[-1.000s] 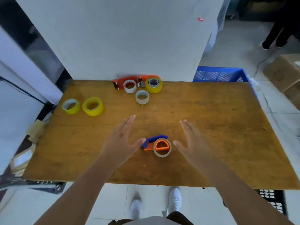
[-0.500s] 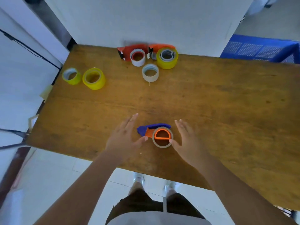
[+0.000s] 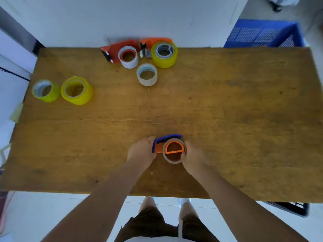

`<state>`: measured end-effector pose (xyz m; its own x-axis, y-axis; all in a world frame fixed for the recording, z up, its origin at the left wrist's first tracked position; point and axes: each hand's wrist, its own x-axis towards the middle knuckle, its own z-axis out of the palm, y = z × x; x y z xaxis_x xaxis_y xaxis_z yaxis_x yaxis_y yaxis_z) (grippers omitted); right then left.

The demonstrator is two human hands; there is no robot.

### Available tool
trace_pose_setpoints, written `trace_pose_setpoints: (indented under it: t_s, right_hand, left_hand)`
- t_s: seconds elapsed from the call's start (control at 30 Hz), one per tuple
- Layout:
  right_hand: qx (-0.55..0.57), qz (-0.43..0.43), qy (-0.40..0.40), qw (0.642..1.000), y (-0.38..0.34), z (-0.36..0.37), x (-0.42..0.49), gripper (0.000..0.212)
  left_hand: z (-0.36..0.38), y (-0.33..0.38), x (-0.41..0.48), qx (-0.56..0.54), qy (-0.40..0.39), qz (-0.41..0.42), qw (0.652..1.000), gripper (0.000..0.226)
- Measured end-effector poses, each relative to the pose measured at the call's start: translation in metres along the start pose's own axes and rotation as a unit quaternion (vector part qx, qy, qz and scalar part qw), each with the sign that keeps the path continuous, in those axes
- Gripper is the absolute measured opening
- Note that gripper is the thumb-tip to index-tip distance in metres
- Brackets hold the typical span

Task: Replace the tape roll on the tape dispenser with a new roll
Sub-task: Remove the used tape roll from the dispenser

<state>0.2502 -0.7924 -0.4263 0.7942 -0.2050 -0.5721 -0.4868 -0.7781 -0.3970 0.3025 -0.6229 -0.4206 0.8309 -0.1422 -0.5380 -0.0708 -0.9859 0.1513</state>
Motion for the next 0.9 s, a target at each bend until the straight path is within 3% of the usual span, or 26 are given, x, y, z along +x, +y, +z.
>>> trace_pose_setpoints:
  t_s: [0.13,0.43,0.63,0.9]
  right_hand:
    - [0.042,-0.020,0.018,0.999,-0.014,-0.020,-0.004,0.035]
    - [0.085,-0.115,0.095,0.985,-0.058,-0.107,-0.041,0.053]
    - [0.080,-0.163,0.151,0.972,-0.074,-0.133,-0.061,0.054]
    - [0.054,-0.194,0.180,0.963,-0.065,-0.099,-0.069,0.046]
  left_hand:
    - [-0.021,-0.003,-0.008,-0.010,0.047,0.015,0.999,0.044]
    - [-0.113,-0.002,-0.043,-0.017,0.216,0.064,0.974,0.050]
    - [-0.145,-0.003,-0.057,0.025,0.237,0.063,0.969,0.054]
    - [-0.128,-0.021,-0.068,0.053,0.221,0.028,0.974,0.044]
